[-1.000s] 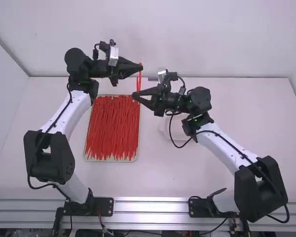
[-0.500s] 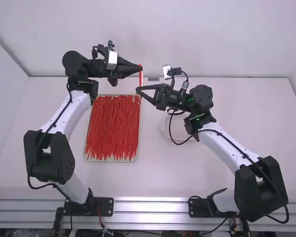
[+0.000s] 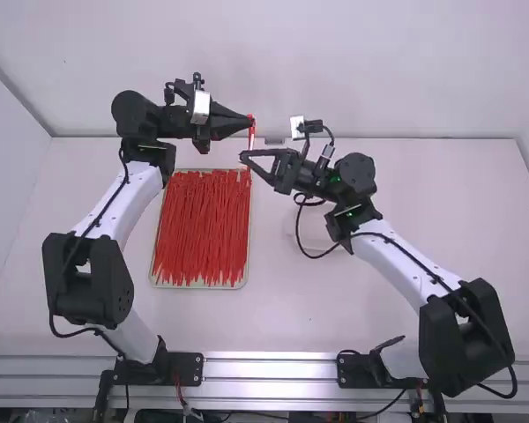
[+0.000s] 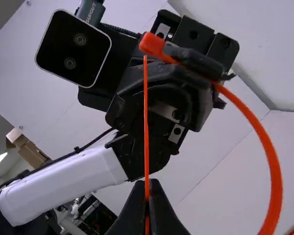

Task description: Fasten the cable tie

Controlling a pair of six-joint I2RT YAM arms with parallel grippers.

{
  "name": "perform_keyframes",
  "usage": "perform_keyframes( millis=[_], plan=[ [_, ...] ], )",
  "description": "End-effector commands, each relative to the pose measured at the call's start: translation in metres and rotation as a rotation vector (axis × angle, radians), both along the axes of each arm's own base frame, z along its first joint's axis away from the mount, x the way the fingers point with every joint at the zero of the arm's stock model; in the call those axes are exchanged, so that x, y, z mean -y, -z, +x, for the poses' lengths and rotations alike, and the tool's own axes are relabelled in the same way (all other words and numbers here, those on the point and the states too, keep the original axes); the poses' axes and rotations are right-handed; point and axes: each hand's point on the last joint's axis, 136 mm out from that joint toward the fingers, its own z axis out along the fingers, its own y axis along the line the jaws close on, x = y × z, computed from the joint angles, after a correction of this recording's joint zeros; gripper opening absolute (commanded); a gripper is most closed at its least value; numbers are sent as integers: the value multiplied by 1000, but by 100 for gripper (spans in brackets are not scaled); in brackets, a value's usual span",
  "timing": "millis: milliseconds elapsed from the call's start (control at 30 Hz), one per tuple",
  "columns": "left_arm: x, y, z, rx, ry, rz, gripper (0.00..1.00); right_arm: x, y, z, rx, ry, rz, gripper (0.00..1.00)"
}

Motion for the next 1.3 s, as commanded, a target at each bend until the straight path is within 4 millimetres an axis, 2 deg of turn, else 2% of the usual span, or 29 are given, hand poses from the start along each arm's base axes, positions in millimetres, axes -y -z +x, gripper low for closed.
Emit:
perform_keyframes(
  millis=[0, 700, 867, 1267],
  plan=[
    [2, 4, -1, 4, 12, 6, 2, 1, 1, 4, -9, 22, 6, 0],
    [13, 5, -8, 4, 48, 9, 2, -1, 4, -5, -1, -32, -10, 0],
    [13, 12, -18, 65, 107, 46, 2, -1, 4, -5, -2, -34, -10, 0],
    [13, 12, -16, 56, 100, 44, 2, 6, 4, 1, -27, -19, -5, 0]
  ],
)
